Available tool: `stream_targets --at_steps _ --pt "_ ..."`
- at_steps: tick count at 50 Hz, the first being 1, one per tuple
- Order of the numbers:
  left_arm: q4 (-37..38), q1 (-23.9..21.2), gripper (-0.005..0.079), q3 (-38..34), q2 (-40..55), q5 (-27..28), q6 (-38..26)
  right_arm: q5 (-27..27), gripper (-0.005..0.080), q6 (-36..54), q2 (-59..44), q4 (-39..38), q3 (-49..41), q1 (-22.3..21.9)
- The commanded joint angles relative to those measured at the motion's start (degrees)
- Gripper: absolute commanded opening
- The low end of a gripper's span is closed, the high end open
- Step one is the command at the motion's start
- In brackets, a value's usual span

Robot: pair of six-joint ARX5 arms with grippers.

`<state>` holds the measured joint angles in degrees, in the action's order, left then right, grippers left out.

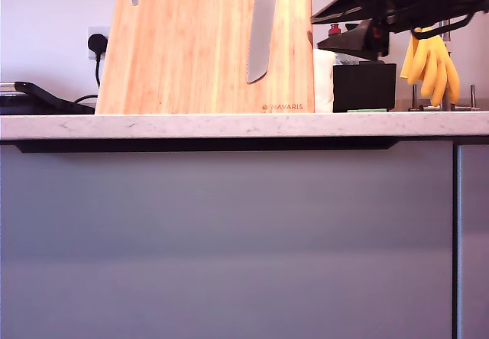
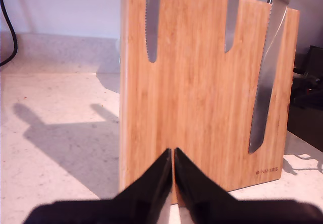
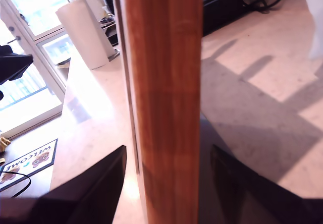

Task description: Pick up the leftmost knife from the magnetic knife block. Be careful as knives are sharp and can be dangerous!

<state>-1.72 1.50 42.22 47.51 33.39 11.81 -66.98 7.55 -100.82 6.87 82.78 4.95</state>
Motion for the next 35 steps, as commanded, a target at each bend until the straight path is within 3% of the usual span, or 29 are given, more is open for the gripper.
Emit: stream_targets --at_steps 1,21,35 --pt "-0.5 -0.2 -0.0009 0.1 0.5 0.3 -0.2 -0.4 0.0477 -0.1 -0.6 -1.0 0.6 1.4" --pt "-0.4 -0.2 -0.0009 0.1 0.5 0.7 -0.2 2.6 0.0476 -0.1 -2.0 -7.4 0.6 2.9" --pt "-0.3 -0.2 -0.0009 0.1 0.5 0.8 -0.2 -1.2 0.0475 -1.2 -7.7 -7.5 2.5 2.9"
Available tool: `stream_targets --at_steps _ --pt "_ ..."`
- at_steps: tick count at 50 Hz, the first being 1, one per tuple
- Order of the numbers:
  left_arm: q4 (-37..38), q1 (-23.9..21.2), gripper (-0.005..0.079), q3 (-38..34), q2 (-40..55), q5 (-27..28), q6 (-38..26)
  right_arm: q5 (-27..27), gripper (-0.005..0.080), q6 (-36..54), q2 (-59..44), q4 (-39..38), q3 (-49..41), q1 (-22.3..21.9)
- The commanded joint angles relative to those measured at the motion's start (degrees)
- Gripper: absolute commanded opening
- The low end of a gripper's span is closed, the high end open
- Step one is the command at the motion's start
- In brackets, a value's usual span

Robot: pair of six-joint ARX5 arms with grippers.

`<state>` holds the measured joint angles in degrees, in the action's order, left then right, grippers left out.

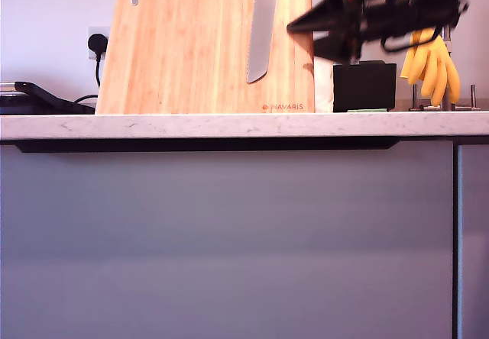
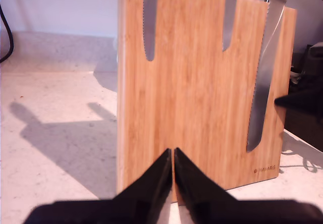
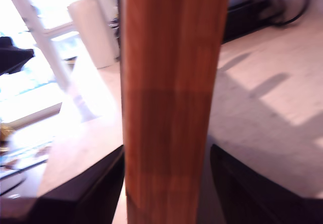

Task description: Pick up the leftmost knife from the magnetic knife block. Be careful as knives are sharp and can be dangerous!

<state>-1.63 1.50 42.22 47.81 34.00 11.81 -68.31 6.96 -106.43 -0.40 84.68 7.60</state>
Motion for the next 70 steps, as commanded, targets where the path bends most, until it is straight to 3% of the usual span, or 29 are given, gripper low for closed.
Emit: stream_targets --at_steps 1,24,31,41,50,57,70 --pt "-0.3 -0.2 -0.0009 0.1 0.2 0.2 -0.2 -0.3 0.0475 -0.8 -2.5 -0.2 0.9 0.3" --pt "-0.1 -0.2 -0.0009 0.1 0.2 1.0 0.2 -8.2 0.0421 -1.2 -3.7 0.0 3.0 0.1" --pt "-0.2 -1.1 -0.0009 0.1 0.2 1.2 0.2 -10.8 0.0354 -0.9 -3.7 0.0 3.0 0.1" --pt "-0.2 -2.2 -0.0009 0.1 0.2 1.2 0.2 -10.5 0.0223 0.7 -3.7 -0.2 3.0 0.7" --pt "-0.5 -2.6 -0.0009 0.1 0.2 0.9 0.2 -9.2 0.0205 1.1 -3.8 -0.2 3.0 1.3" --pt "-4.8 -2.6 -0.0007 0.1 0.5 -1.0 -2.5 -9.1 -0.0021 1.3 -3.8 -0.2 3.0 1.4" --pt "-16.5 -2.6 0.0045 1.7 1.0 -1.4 -7.8 -9.0 -0.001 2.1 -3.8 0.0 3.0 1.4"
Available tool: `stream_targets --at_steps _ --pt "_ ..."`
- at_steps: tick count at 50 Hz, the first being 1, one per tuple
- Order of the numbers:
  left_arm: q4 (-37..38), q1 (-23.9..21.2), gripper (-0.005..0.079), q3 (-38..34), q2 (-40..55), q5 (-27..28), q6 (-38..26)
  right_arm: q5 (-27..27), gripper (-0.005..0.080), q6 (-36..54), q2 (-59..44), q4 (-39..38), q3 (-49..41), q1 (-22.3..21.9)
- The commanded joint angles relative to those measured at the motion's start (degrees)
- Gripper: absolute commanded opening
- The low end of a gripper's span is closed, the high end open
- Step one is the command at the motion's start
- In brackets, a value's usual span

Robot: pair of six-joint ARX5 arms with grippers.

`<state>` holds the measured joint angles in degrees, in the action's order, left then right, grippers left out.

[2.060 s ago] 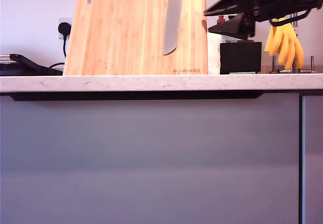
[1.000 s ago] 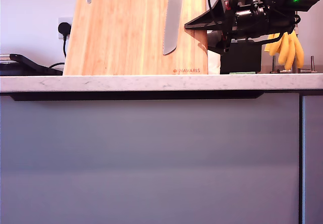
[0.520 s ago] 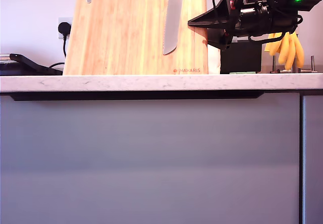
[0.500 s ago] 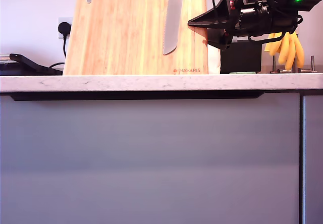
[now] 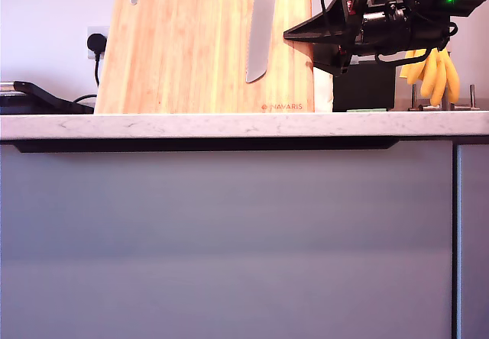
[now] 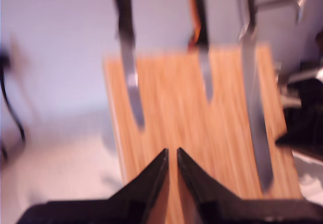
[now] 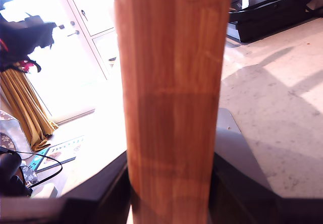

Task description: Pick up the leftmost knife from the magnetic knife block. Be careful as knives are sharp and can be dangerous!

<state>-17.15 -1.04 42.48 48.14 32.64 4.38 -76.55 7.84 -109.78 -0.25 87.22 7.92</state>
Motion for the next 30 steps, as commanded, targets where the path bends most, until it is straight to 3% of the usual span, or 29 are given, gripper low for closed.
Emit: stream_targets --at_steps 1,9,17,23,26,30 --pt "-1.0 -0.1 0.0045 2.0 1.0 -0.1 -0.4 -0.8 -0.001 1.3 -0.4 -0.2 0.5 1.1" --pt "-0.2 -0.1 0.0066 8.2 4.7 2.5 -0.3 -0.8 -0.001 1.4 -0.4 -0.2 0.5 1.1" --pt "3.0 -0.1 0.0284 17.3 11.0 4.5 -0.3 0.0 -0.001 2.1 -0.4 -0.2 0.5 1.1" --pt "7.0 -0.1 0.0509 25.0 16.3 5.0 -0.3 0.6 -0.001 2.5 -0.4 -0.2 0.5 1.1" --pt "9.7 -0.1 0.0564 28.7 18.8 6.8 -0.4 0.6 -0.001 2.6 -0.4 -0.2 0.5 1.1" --pt "13.6 -0.1 0.0572 34.4 22.9 8.9 -1.0 0.6 -0.001 2.6 -0.4 -0.2 0.5 1.1"
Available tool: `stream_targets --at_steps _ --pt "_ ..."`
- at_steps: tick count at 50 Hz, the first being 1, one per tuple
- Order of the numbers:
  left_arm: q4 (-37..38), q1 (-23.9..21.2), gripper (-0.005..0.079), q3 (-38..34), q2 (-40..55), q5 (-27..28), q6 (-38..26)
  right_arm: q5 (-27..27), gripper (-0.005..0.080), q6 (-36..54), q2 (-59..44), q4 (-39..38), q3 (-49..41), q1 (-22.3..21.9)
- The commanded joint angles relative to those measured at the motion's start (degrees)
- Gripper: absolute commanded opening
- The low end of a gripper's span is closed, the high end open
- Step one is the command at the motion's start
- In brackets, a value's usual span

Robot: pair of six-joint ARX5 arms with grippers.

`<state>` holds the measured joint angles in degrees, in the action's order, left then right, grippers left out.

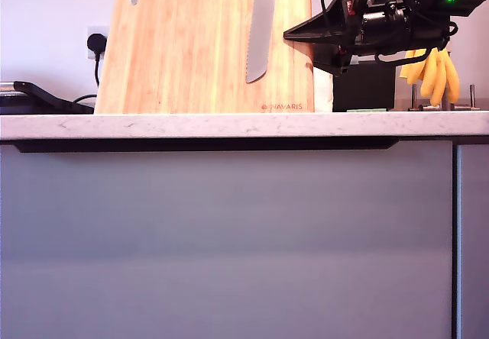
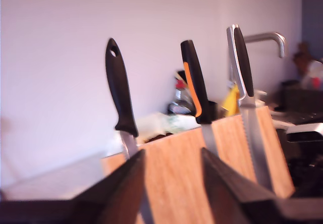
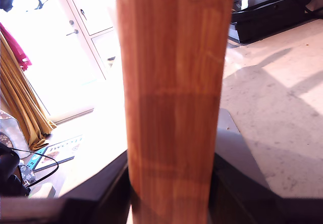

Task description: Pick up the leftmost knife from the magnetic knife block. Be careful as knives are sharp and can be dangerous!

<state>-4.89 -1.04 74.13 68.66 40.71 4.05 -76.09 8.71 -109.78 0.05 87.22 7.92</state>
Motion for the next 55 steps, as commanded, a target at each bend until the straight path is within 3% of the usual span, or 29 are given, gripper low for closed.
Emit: stream_targets --at_steps 1,18,32,55 --pt "2.3 -0.1 0.0572 4.2 3.4 1.2 -1.2 0.2 -0.001 1.7 -0.4 -0.5 0.5 1.1" --pt "13.8 -0.1 0.0572 27.1 18.6 5.7 -4.1 0.2 -0.001 1.8 -0.4 -0.5 0.5 1.1" --pt "17.4 0.3 0.0571 42.4 30.3 10.8 -0.3 0.1 -0.001 1.8 -0.4 -0.5 0.5 1.1" --pt "16.8 0.7 0.0571 55.5 44.1 11.7 4.8 0.1 -0.001 1.8 -0.4 -0.4 0.5 1.1"
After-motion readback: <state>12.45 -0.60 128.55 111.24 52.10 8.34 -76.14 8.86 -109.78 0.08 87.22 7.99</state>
